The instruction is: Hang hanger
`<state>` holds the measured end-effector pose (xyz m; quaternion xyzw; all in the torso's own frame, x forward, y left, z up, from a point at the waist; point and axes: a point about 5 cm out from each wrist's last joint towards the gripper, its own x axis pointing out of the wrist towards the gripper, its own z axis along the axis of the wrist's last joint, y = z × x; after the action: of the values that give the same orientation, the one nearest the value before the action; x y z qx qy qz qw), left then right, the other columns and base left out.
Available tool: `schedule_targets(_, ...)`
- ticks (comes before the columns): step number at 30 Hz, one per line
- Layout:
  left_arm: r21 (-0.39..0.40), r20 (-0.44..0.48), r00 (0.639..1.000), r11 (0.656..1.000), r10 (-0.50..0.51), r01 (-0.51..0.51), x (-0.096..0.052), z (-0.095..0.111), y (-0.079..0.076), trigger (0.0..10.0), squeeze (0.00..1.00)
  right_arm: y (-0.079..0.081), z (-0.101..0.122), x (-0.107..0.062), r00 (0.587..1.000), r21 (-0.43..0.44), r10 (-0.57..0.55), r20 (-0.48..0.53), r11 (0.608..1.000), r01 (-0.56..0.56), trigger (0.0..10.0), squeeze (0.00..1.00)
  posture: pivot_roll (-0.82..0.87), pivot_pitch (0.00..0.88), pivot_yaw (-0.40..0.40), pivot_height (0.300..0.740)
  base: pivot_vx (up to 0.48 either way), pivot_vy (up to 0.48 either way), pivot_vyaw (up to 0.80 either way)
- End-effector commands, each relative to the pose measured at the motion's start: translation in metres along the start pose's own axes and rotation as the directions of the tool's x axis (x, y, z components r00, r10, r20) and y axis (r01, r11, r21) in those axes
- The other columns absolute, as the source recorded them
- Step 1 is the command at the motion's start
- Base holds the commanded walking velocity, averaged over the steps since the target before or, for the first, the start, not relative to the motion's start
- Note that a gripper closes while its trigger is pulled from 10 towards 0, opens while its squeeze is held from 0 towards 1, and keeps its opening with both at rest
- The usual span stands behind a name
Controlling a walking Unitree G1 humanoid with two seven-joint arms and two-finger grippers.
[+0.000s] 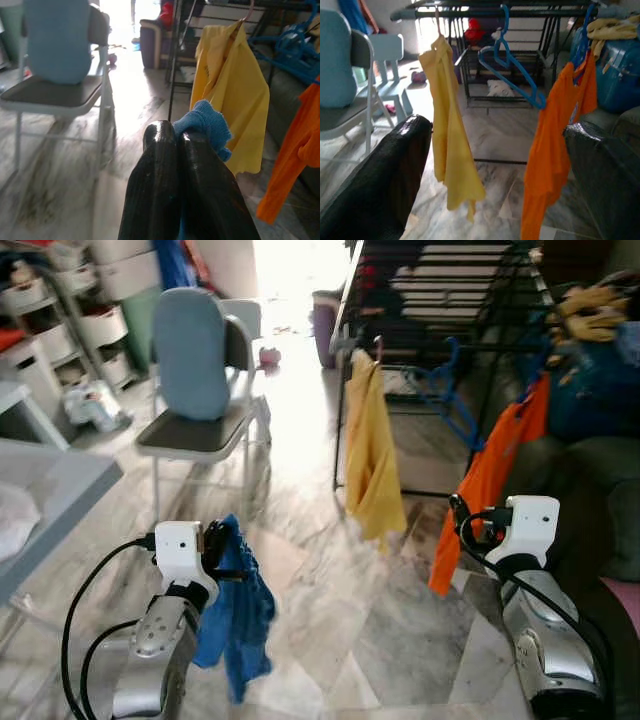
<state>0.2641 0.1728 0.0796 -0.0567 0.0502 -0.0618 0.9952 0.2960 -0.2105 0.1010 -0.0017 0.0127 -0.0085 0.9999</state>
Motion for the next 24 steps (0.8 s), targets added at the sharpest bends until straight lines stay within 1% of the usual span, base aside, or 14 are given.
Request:
schedule_targets(1,0.018,0.015,1.000,1.000,0.018,-0.019,-0.001,0.006,0.007,10.0,0.00,0.011,0.002,0.003,0.999,0.007,0.033,0.009,0.999,-0.033,10.0,0.00,-0.08,0.000,0.023,0.740,0.259,0.405,-0.80)
schedule_targets(6,0.017,0.011,1.000,1.000,0.018,-0.018,-0.001,0.004,0.006,10.0,0.00,0.011,0.002,0.003,0.999,0.009,0.033,0.010,0.999,-0.033,10.0,0.00,-0.08,0.000,0.023,0.740,0.207,0.409,-0.75)
schedule_targets(9,0.008,0.007,1.000,1.000,-0.014,0.014,-0.001,0.002,0.001,10.0,0.00,0.013,0.002,0.003,0.999,0.010,0.036,0.012,0.999,-0.036,10.0,0.00,-0.08,0.000,0.022,0.740,0.000,0.000,0.00)
schedule_targets(12,0.002,0.011,1.000,1.000,-0.027,0.027,-0.001,0.003,-0.002,10.0,0.00,0.013,0.003,0.004,0.999,0.010,0.038,0.013,0.999,-0.038,10.0,0.00,-0.08,0.000,0.022,0.740,0.000,0.000,0.00)
schedule_targets(15,-0.029,0.029,0.999,0.999,-0.040,0.040,-0.002,0.004,-0.004,10.0,0.00,0.016,0.002,0.004,0.999,0.005,0.046,0.015,0.999,-0.046,10.0,0.00,-0.08,0.000,0.020,0.740,0.000,0.000,0.00)
schedule_targets(22,-0.026,0.022,0.999,0.999,-0.047,0.048,-0.002,0.001,-0.008,10.0,0.00,0.017,0.003,0.006,0.998,-0.005,0.056,0.016,0.998,-0.056,10.0,0.00,-0.08,0.000,0.021,0.740,0.000,0.000,0.00)
schedule_targets(24,-0.022,0.021,0.999,0.999,-0.041,0.041,-0.002,0.001,-0.006,10.0,0.00,0.017,0.003,0.006,0.998,-0.015,0.059,0.015,0.998,-0.059,10.0,0.00,-0.09,0.000,0.020,0.740,0.246,0.000,0.00)
